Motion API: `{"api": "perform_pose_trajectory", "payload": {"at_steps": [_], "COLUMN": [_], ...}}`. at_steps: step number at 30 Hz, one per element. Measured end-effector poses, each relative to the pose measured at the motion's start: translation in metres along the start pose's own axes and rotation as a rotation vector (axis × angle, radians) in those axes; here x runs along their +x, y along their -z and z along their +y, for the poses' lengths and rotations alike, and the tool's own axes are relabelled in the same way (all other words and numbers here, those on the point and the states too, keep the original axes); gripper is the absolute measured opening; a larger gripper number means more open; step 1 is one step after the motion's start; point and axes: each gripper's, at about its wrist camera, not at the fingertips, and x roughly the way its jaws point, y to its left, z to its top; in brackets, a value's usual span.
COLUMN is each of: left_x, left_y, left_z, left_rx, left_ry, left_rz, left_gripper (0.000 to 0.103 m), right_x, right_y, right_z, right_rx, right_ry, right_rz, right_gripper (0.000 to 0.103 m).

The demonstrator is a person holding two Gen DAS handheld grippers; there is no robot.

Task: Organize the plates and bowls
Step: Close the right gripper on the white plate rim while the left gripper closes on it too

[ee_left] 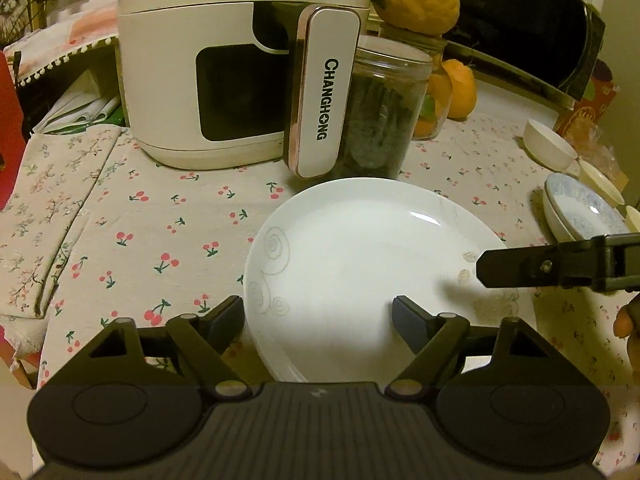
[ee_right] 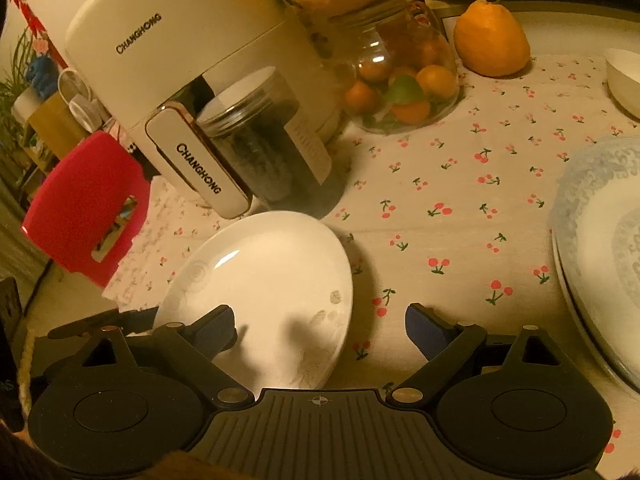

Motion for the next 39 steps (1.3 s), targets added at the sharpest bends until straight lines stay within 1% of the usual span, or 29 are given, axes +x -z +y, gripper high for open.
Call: {"api": "perform_pose_trajectory", "payload": {"at_steps": [1,3,5,6,7,8,9,12,14,16,20,25,32,39], "left_x": [0.0,0.0,0.0,0.0,0.0,0.0,0.0,-0.002,-0.002,-0.002,-0.003,-0.004,-0.001,-0.001], "left_y": [0.0,0.0,-0.001,-0.001,-0.001,-0.001,0.0,0.0,0.0,0.0,0.0,-0.004,-0.007,-0.013], "left_z": [0.0,-0.001,-0.001,-0.002,-0.002,-0.002,-0.001,0.0,0.001,0.001,-0.002,-0.007,-0.022,-0.034], "left_rx": [0.002,0.005,0.007,0.009,0.009,0.008,0.006,-0.001,-0.006,-0.014,-0.015,-0.019,0.006,0.002], "left_ry": [-0.001,-0.002,-0.001,-0.001,-0.003,-0.004,-0.005,-0.01,-0.011,-0.012,-0.015,-0.007,0.01,0.017], "left_rz": [0.0,-0.003,-0.007,-0.008,-0.01,-0.011,-0.013,-0.02,-0.024,-0.023,-0.027,-0.04,-0.028,-0.028], "left_gripper": [0.075,0.069,0.065,0.064,0.064,0.063,0.062,0.059,0.058,0.058,0.058,0.058,0.058,0.058], "right_x": [0.001,0.002,0.004,0.005,0.006,0.006,0.007,0.007,0.006,0.005,0.001,-0.006,-0.013,-0.023], "right_y": [0.0,0.0,0.0,0.001,0.001,0.001,0.002,0.003,0.003,0.002,0.001,-0.004,-0.004,-0.007], "right_z": [0.001,0.002,0.003,0.003,0.004,0.003,0.003,0.0,-0.001,-0.003,-0.003,-0.007,-0.015,-0.024], "right_rx": [-0.002,-0.005,-0.005,-0.005,-0.004,0.0,0.011,0.039,0.039,0.05,0.046,0.051,0.047,0.064], "right_ry": [0.002,0.005,0.003,0.006,0.008,0.007,0.005,0.013,0.023,0.024,0.032,0.031,0.07,0.085], "right_rz": [-0.001,-0.001,0.001,0.003,0.006,0.007,0.009,0.01,0.009,0.006,-0.007,-0.021,-0.003,-0.015], "right_gripper": [0.09,0.083,0.067,0.063,0.056,0.046,0.041,0.034,0.027,0.024,0.023,0.023,0.023,0.023]}}
